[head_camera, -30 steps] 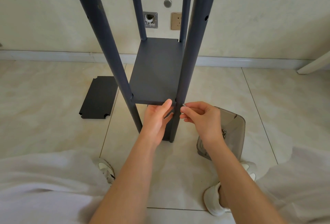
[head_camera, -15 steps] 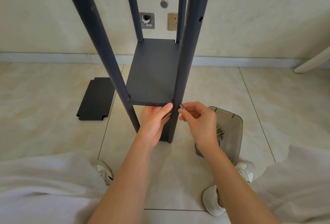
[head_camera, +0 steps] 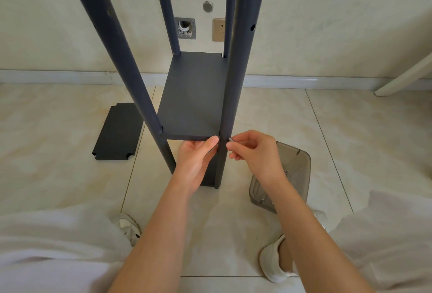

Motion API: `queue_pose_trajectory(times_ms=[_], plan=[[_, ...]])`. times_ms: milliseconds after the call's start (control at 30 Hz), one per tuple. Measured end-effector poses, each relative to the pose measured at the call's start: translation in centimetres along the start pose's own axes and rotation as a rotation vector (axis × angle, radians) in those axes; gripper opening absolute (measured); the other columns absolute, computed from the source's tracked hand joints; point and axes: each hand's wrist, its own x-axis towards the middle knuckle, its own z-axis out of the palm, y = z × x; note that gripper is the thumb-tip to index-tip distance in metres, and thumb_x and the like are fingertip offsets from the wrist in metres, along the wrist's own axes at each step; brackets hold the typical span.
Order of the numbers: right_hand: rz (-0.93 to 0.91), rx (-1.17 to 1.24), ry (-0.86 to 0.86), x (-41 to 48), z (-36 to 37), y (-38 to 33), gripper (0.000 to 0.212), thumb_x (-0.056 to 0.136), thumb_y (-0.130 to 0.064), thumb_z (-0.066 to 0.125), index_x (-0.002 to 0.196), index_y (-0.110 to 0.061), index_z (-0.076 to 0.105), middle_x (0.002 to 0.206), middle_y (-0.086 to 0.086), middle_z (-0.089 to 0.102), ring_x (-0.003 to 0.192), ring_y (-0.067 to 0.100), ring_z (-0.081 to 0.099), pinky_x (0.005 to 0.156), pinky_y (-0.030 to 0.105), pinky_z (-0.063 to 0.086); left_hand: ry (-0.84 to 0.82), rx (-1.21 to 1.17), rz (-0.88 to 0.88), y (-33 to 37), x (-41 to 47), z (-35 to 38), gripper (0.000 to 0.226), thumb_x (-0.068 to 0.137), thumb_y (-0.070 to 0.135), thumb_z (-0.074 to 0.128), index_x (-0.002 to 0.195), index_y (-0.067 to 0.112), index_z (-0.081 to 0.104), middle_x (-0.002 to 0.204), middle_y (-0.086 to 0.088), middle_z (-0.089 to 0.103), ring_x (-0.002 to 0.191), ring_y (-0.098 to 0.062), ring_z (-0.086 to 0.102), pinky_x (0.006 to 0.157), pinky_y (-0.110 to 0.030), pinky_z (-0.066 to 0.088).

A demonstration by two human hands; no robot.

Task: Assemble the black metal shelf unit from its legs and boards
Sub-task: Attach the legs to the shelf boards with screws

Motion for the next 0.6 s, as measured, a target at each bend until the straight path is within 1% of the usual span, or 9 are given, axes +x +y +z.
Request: queue_pose_trajectory(times_ms=[67, 167, 233, 267, 333, 400, 467, 600], plan=[[-0.025, -0.014, 0.018, -0.11, 0.12, 0.10, 0.008, 0.083, -0.009, 0.077, 0.084, -0.012, 0.070, 0.065, 0.001, 0.072, 0.059, 0.012, 0.068, 0.059, 0.016, 0.052, -0.006, -0.014, -0.007, -0.11, -0.02, 0.06, 0.017, 0.093, 0.003, 0.065, 0.109, 0.006, 0.069, 0.102, -0.008, 0.074, 0.108, -0.027, 0.070, 0.093, -0.030, 0.056], [0.028, 0.101, -0.013, -0.37, 0.12, 0.24, 0.006, 0.086, -0.011, 0.075, 0.088, -0.010, 0.069, 0.072, 0.003, 0.074, 0.063, 0.012, 0.070, 0.062, 0.017, 0.053, -0.031, -0.030, 0.001, -0.27, -0.09, 0.13, 0.018, 0.092, 0.001, 0.066, 0.108, 0.005, 0.070, 0.101, -0.011, 0.074, 0.107, -0.028, 0.070, 0.091, -0.028, 0.055], [0.049, 0.118, -0.039, -0.29, 0.10, 0.21, 0.008, 0.086, -0.012, 0.075, 0.089, -0.008, 0.068, 0.075, 0.005, 0.075, 0.065, 0.014, 0.071, 0.063, 0.018, 0.054, -0.014, -0.002, 0.002, -0.33, -0.13, 0.20, 0.017, 0.091, 0.003, 0.068, 0.107, 0.006, 0.071, 0.102, -0.012, 0.074, 0.107, -0.028, 0.070, 0.093, -0.032, 0.055], [0.047, 0.101, -0.041, -0.19, 0.12, 0.17, 0.009, 0.085, -0.012, 0.075, 0.089, -0.008, 0.068, 0.074, 0.006, 0.075, 0.064, 0.015, 0.071, 0.063, 0.019, 0.054, -0.002, 0.021, -0.001, -0.40, -0.15, 0.20, 0.019, 0.091, 0.005, 0.069, 0.109, 0.005, 0.071, 0.105, -0.013, 0.074, 0.109, -0.029, 0.069, 0.096, -0.034, 0.055], [0.032, 0.052, -0.027, -0.03, 0.16, 0.06, 0.010, 0.085, -0.012, 0.076, 0.087, -0.008, 0.067, 0.073, 0.004, 0.074, 0.062, 0.014, 0.070, 0.062, 0.019, 0.054, 0.023, 0.044, -0.014, -0.54, -0.19, 0.14, 0.024, 0.090, 0.010, 0.071, 0.113, 0.004, 0.070, 0.110, -0.013, 0.073, 0.111, -0.028, 0.069, 0.096, -0.032, 0.055], [0.012, 0.018, -0.013, 0.02, 0.15, -0.03, 0.010, 0.084, -0.012, 0.076, 0.086, -0.009, 0.067, 0.071, 0.003, 0.074, 0.061, 0.014, 0.070, 0.061, 0.019, 0.054, 0.046, 0.060, -0.030, -0.55, -0.15, 0.10, 0.022, 0.089, 0.012, 0.071, 0.110, 0.005, 0.071, 0.107, -0.011, 0.074, 0.109, -0.026, 0.070, 0.095, -0.030, 0.056], [-0.005, -0.013, 0.003, 0.02, 0.10, -0.07, 0.010, 0.084, -0.012, 0.076, 0.085, -0.010, 0.066, 0.069, 0.003, 0.073, 0.059, 0.014, 0.069, 0.060, 0.017, 0.053, 0.062, 0.091, -0.042, -0.53, -0.03, 0.06, 0.020, 0.089, 0.014, 0.072, 0.108, 0.006, 0.072, 0.103, -0.008, 0.075, 0.107, -0.025, 0.071, 0.098, -0.033, 0.055], [-0.037, -0.088, 0.015, 0.04, 0.06, -0.16, 0.011, 0.084, -0.013, 0.076, 0.086, -0.011, 0.065, 0.067, 0.000, 0.072, 0.058, 0.011, 0.069, 0.058, 0.013, 0.050, 0.078, 0.120, -0.051, -0.72, 0.26, 0.12, 0.019, 0.090, 0.014, 0.071, 0.108, 0.007, 0.071, 0.104, -0.008, 0.075, 0.109, -0.026, 0.069, 0.103, -0.039, 0.052]])
